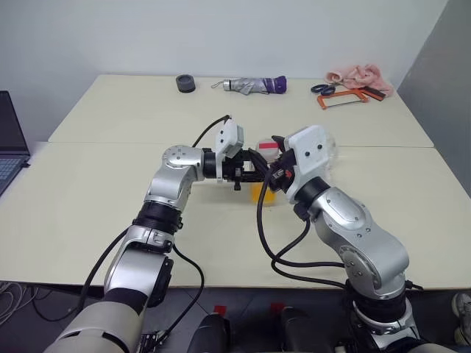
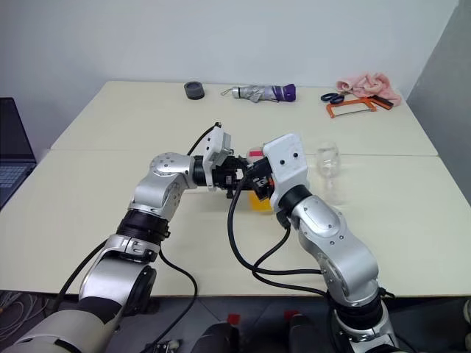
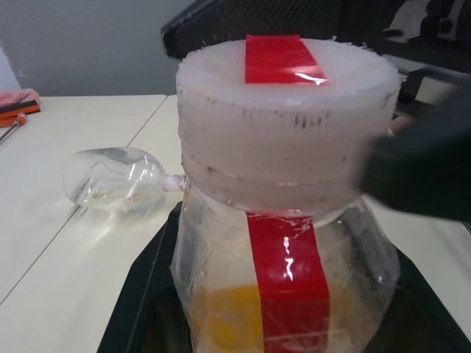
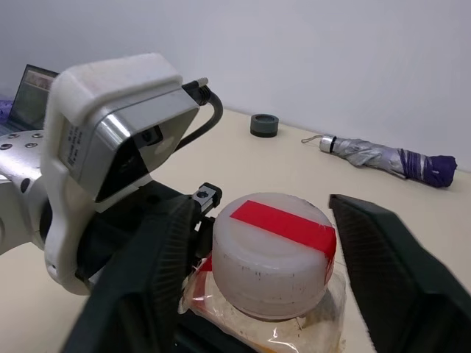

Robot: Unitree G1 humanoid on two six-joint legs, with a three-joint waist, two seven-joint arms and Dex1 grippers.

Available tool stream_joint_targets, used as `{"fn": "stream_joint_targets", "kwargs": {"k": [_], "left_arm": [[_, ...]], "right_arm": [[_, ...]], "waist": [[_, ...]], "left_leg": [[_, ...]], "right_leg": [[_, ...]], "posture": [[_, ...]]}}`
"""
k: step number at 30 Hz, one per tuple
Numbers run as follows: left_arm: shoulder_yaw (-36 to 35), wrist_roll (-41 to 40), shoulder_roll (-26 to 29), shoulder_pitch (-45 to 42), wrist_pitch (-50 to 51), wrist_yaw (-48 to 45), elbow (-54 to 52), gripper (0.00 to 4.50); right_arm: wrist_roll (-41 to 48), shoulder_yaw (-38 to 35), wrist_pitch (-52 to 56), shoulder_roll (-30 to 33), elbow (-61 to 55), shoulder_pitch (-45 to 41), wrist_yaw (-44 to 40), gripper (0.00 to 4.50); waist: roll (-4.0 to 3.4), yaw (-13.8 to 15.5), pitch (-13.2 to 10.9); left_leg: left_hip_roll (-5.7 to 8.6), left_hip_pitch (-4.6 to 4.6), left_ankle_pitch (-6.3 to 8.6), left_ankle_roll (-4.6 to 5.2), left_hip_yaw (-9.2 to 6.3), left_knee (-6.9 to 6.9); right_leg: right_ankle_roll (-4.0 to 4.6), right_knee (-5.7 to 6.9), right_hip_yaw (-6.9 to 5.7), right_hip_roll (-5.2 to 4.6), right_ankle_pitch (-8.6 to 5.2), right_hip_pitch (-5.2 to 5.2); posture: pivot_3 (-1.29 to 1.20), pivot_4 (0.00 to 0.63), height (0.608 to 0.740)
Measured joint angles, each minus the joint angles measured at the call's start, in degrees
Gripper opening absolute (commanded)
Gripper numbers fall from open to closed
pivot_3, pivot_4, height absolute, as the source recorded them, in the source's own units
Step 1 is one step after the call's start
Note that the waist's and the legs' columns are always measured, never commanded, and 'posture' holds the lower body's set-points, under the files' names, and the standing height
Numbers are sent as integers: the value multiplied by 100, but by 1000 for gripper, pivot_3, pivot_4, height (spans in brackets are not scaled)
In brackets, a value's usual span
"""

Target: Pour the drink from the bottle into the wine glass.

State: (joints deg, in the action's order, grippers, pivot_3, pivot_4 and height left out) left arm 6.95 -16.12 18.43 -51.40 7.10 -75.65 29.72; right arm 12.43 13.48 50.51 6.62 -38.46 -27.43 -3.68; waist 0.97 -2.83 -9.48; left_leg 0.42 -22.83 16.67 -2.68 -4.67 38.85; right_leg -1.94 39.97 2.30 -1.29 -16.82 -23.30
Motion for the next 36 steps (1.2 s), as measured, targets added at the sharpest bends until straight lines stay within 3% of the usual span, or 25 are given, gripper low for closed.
{"fn": "stream_joint_targets", "kwargs": {"k": [9,12,16,20,22,23,28,33,36], "left_arm": [[-17,16,41,1,29,-38,0,1852],[-12,-6,112,6,103,-276,0,1849],[8,-59,212,-10,195,-613,-9,1843],[-28,-64,225,-82,260,-620,-9,1841],[-13,-63,209,-77,271,-613,-9,1840],[5,-63,202,-76,275,-617,-11,1839],[-34,-90,210,-72,355,-574,-144,1832],[-48,-142,240,-68,378,-572,-240,1832],[-50,-147,275,-67,377,-574,-239,1832]], "right_arm": [[59,-95,-312,165,232,-4,-460,1853],[573,-329,-755,896,722,-254,-1748,1853],[1483,-654,-881,1849,2231,-1341,-4041,1853],[1529,-596,-1146,1995,2938,-1777,-4756,1853],[1532,-606,-1248,2037,2948,-1731,-4824,1853],[1540,-638,-1281,2029,2915,-1669,-4812,2610],[1541,-736,-1241,2054,2450,-1090,-4537,4286],[1604,-1046,-1050,2100,1573,-636,-3991,4292],[1521,-1098,-949,1697,944,-336,-3224,4292]], "waist": [[0,-5,0],[0,-13,0],[-3,-45,-2],[-3,-47,-2],[-3,-45,-2],[-3,-43,-2],[-3,-38,-3],[-3,-30,-3],[-4,-41,-2]], "left_leg": [[1,0,4,6,-1,0],[5,1,7,12,5,4],[0,7,7,15,3,1],[-7,6,8,15,-5,-5],[-7,-3,8,15,-5,-4],[-8,-3,7,14,-4,-2],[-7,-6,7,14,-3,3],[-6,-5,7,14,-2,2],[-7,-2,7,13,-1,0]], "right_leg": [[0,0,-1,0,0,0],[0,-3,0,0,0,4],[0,-2,-3,8,0,8],[2,-1,-7,11,0,3],[2,-3,-7,3,0,-1],[2,-2,-5,-5,0,-1],[1,-2,-1,-19,0,-1],[1,-1,0,-16,0,-1],[1,1,2,-9,0,-1]], "posture": [[0,150,740],[0,150,740],[0,150,740],[0,150,740],[0,150,740],[0,150,740],[0,150,740],[0,150,740],[0,150,740]]}}
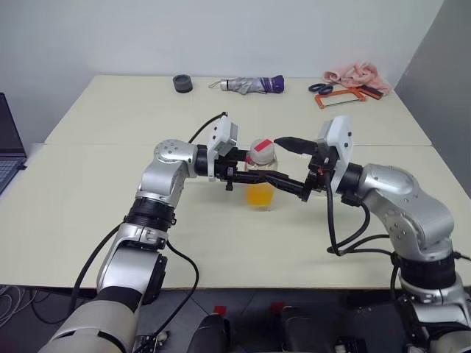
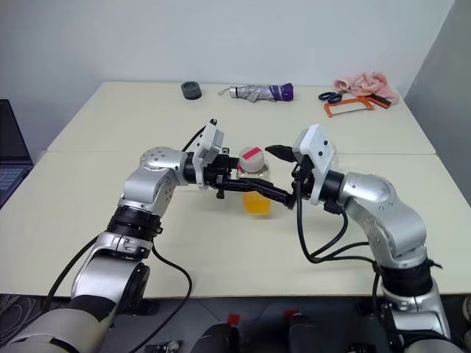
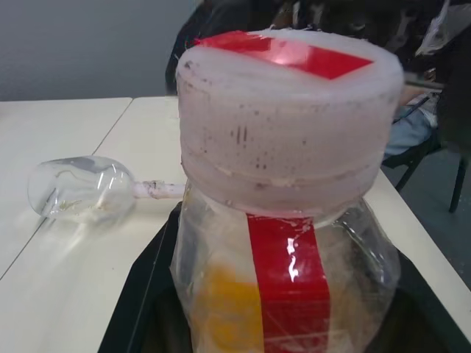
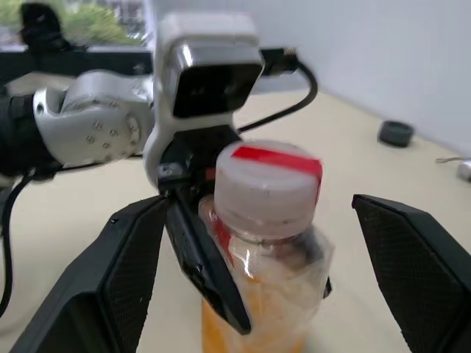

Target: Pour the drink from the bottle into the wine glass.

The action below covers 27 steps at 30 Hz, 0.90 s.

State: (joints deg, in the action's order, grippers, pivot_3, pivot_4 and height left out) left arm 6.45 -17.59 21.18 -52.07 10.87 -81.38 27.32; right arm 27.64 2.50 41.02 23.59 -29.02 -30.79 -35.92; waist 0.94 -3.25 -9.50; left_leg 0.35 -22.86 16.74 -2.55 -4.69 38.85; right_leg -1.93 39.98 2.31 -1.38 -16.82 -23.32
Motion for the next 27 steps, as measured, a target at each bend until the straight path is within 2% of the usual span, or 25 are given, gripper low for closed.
{"fn": "stream_joint_targets", "kwargs": {"k": [3,7,14,27], "left_arm": [[5,0,-6,0,-7,-10,2,1832],[5,2,-7,0,-23,-27,9,1832],[7,6,-18,0,-58,-18,25,1832],[54,8,-18,64,-114,86,27,1831]], "right_arm": [[-282,179,12,-333,-277,2,657,4292],[-596,434,28,-399,-334,-24,1034,4292],[-950,557,-7,-376,-238,-106,1241,4292],[-543,260,311,-263,-467,103,1222,4292]], "waist": [[0,-1,0],[0,2,0],[0,1,0],[0,3,0]], "left_leg": [[1,1,0,-1,-2,1],[3,0,-1,-3,0,2],[5,0,-5,-8,1,2],[4,0,0,1,0,1]], "right_leg": [[0,0,-2,3,0,0],[0,-1,0,2,0,0],[0,-1,0,2,0,0],[0,-1,-1,3,0,0]], "posture": [[0,150,740],[0,150,740],[0,150,740],[0,150,740]]}}
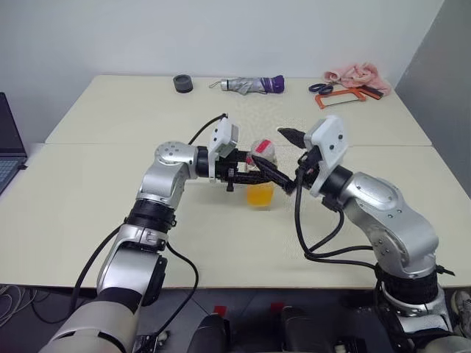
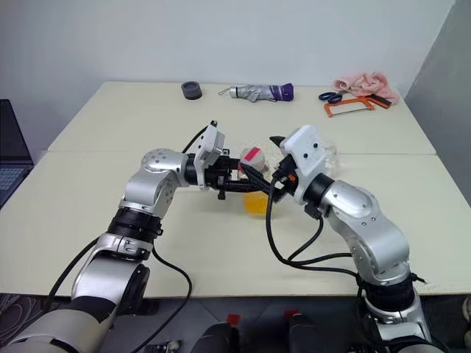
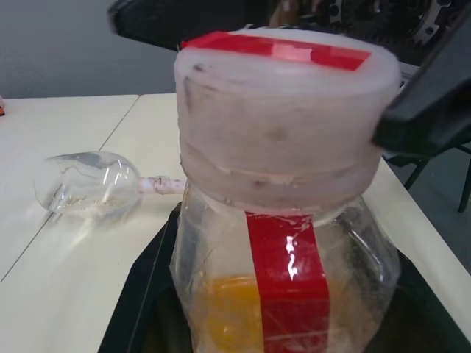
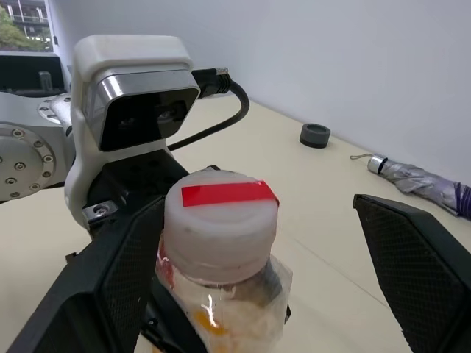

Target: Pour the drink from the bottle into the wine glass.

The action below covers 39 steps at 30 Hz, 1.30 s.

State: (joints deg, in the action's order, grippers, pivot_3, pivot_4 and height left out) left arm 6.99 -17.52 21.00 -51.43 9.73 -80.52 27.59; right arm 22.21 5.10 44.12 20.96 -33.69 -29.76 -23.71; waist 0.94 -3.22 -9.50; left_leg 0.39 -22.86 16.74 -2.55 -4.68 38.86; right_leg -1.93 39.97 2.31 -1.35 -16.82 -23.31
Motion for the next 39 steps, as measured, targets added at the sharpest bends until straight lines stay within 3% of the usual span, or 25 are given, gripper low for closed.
{"fn": "stream_joint_targets", "kwargs": {"k": [13,26,39], "left_arm": [[-15,-2,71,12,-11,-33,1,1824],[-23,-9,106,11,-11,-125,28,1824],[-21,-7,110,11,4,-117,28,1824]], "right_arm": [[820,-254,320,484,-558,326,-383,4292],[-292,470,-262,-4,304,-491,160,4292],[-306,468,-307,99,298,-479,96,4292]], "waist": [[0,4,0],[0,-3,0],[0,-3,0]], "left_leg": [[1,0,1,2,1,0],[1,2,-1,-2,0,1],[0,2,0,0,0,0]], "right_leg": [[0,0,0,3,0,1],[0,0,-1,4,0,1],[0,0,-1,4,0,1]], "posture": [[0,150,740],[0,150,740],[0,150,740]]}}
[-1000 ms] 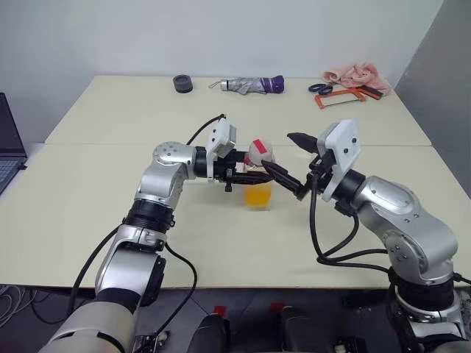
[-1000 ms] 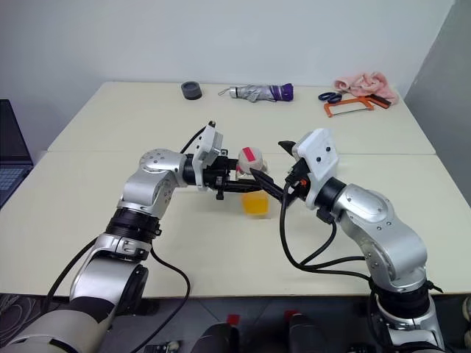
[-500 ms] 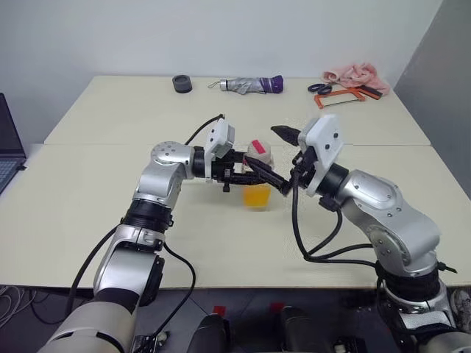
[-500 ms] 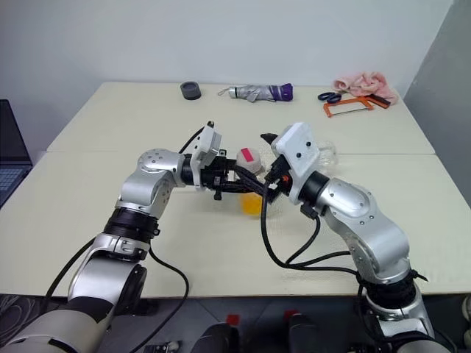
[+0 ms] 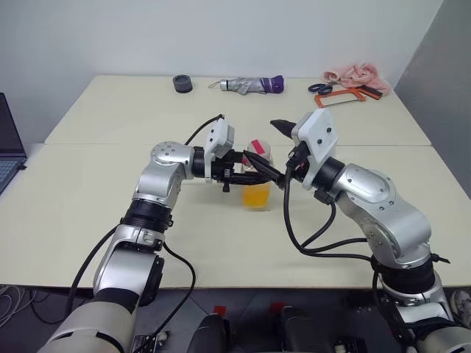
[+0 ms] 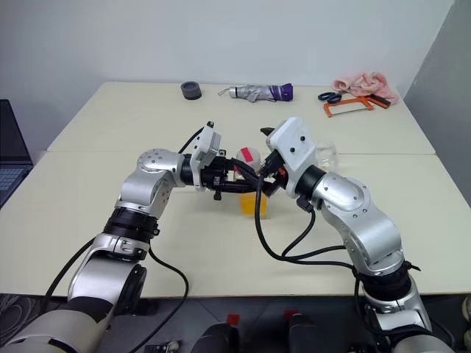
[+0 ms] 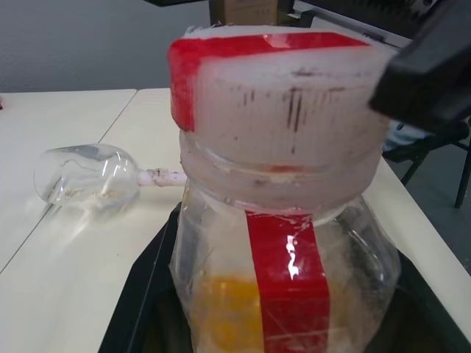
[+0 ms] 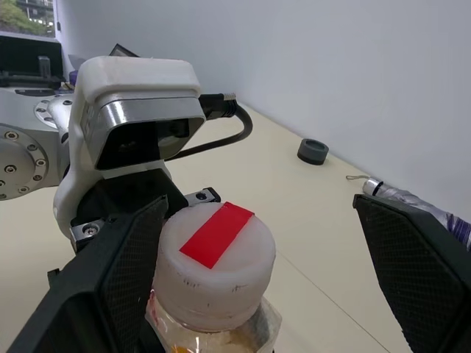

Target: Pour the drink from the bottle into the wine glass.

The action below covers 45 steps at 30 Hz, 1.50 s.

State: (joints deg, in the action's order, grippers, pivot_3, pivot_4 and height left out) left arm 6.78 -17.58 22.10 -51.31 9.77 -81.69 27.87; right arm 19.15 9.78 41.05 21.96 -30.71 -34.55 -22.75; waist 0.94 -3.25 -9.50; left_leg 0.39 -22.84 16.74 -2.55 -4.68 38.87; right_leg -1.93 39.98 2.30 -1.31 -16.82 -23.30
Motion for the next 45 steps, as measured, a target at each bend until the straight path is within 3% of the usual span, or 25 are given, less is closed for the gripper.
{"fn": "stream_joint_targets", "kwargs": {"k": [45], "left_arm": [[1,7,133,0,25,-11,6,1824]], "right_arm": [[586,-411,358,308,-230,230,-231,4292]], "waist": [[0,2,0]], "left_leg": [[0,0,0,1,0,0]], "right_leg": [[0,0,0,0,0,0]], "posture": [[0,150,740]]}}
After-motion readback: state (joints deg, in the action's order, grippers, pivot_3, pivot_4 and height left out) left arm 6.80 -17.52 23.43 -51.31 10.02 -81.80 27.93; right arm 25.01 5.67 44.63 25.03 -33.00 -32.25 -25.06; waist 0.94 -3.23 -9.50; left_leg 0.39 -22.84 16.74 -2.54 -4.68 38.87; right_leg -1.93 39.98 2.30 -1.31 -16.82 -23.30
